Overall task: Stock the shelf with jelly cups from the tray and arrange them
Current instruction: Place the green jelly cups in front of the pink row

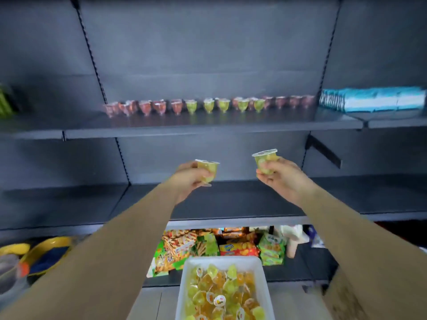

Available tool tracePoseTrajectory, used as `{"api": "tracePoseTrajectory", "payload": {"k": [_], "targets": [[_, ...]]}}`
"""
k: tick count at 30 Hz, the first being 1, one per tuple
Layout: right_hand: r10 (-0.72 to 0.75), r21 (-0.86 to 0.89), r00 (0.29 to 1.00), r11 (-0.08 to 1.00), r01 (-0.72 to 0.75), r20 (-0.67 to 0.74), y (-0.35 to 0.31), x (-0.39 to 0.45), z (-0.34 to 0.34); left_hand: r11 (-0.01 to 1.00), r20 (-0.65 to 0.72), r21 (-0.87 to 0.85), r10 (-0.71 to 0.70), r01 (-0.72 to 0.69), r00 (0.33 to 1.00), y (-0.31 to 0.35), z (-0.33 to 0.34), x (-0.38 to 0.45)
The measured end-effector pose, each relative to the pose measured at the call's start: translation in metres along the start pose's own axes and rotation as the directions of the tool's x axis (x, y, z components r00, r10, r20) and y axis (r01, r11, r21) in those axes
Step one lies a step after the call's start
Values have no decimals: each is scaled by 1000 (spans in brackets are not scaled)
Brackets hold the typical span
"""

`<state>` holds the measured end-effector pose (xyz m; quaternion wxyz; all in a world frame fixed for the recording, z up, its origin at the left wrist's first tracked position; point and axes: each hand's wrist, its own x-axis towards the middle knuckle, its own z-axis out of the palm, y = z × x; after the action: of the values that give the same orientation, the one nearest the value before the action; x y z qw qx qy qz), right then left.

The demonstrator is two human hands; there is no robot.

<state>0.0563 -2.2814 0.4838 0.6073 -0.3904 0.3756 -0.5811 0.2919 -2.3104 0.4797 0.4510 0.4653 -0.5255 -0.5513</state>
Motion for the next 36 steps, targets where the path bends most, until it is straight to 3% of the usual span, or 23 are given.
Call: {"api": "tracePoseTrajectory", "payload": {"k": [6,12,25,31,36], "targets": [[-163,-109,987,981,161,-12,-112,-12,31,981,-50,70,182,-178,982,108,39,-5],[-235,-181,970,958,222,-54,-161,20,10,971,-68,74,230,-226,971,142,79,43],[-225,-380,970,909,173,-97,-202,284,-143,981,-219,86,191,-176,957,104,204,333],[-197,-444,968,889,110,-155,-189,396,-210,988,-274,73,150,-135,950,67,252,440],[-161,-426,959,903,48,-232,-164,454,-243,975,-270,149,199,-163,942,52,268,501]]}}
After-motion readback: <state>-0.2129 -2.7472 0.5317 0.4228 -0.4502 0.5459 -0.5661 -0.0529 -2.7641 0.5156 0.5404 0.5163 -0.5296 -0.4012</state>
